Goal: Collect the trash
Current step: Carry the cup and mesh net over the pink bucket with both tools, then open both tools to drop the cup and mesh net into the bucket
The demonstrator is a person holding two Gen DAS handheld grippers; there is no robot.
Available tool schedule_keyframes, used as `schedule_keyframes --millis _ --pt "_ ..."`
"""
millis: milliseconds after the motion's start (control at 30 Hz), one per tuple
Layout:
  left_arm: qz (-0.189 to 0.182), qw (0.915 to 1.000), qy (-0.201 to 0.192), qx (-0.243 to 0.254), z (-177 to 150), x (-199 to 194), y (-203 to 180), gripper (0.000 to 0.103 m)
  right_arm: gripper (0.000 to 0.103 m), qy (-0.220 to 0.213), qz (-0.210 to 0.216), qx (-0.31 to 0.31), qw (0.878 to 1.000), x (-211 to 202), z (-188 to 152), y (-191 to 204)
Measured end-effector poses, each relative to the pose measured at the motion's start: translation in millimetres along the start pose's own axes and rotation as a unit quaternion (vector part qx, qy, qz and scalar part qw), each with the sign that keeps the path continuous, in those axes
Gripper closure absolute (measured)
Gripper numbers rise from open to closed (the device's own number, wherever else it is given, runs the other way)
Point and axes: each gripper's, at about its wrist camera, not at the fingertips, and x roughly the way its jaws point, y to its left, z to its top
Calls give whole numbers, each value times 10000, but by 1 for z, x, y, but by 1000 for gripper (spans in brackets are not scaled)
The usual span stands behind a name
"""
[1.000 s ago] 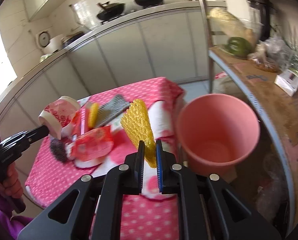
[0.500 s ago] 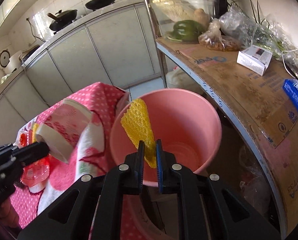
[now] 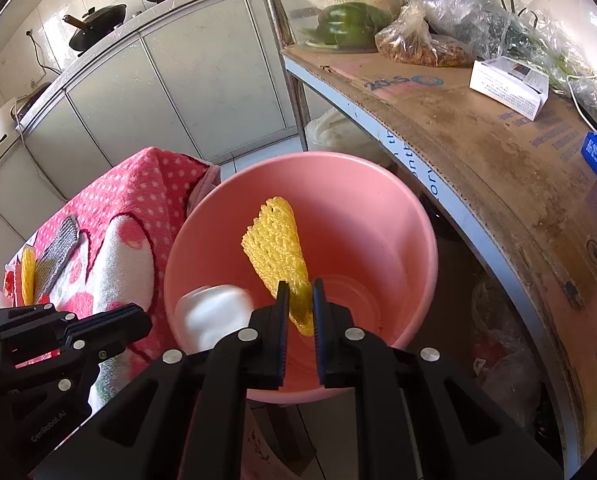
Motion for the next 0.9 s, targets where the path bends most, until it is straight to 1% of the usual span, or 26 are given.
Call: schedule_keyframes --millis 100,133,233,267,600,900 --pt "-88 9999 27 -118 1 0 2 96 87 46 21 15 10000 2 -1 -2" --pt "-121 9998 7 -172 2 -2 3 95 84 50 30 14 10000 3 0 -2" --pt "-132 9996 -45 -241 3 -8 4 92 71 55 -1 12 10000 2 0 -3" --pt "-139 9996 -67 -250 3 -10 4 92 69 52 -11 30 10000 2 0 -4" --pt "-111 9992 -296 -257 -2 -38 0 86 68 88 68 95 9999 -5 -6 -5" --pt "-92 9976 -575 -374 -11 -70 2 85 68 -50 267 -92 9996 -34 -10 12"
